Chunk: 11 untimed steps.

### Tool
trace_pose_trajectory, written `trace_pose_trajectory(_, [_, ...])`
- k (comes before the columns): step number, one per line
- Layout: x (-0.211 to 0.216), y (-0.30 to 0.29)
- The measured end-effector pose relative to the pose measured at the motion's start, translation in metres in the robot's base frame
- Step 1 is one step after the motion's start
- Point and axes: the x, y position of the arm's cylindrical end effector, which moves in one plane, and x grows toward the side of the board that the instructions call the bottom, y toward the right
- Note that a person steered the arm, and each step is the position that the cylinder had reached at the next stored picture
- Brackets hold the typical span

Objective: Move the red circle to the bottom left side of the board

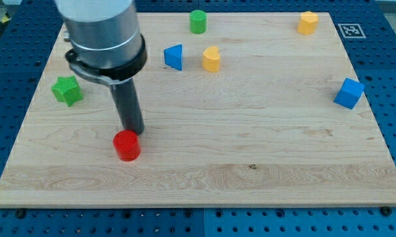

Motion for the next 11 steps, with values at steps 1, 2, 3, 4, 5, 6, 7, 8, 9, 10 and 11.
trace_pose_trajectory(1, [0.016, -0.002])
trace_pose_trajectory(2, [0.019, 0.034])
trace_pose_trajectory(3, [0.023, 0.034])
trace_pose_trajectory(4, [0.051, 0.006])
trace_pose_trajectory(5, [0.058, -0.001])
trace_pose_trajectory(6, [0.058, -0.002])
trace_pose_trajectory(7, [0.058, -0.002])
trace_pose_trajectory(8, [0.060, -0.009])
trace_pose_trajectory(9, [0.060, -0.035])
trace_pose_trajectory(10, [0.060, -0.053])
trace_pose_trajectory(11, [0.060, -0.058])
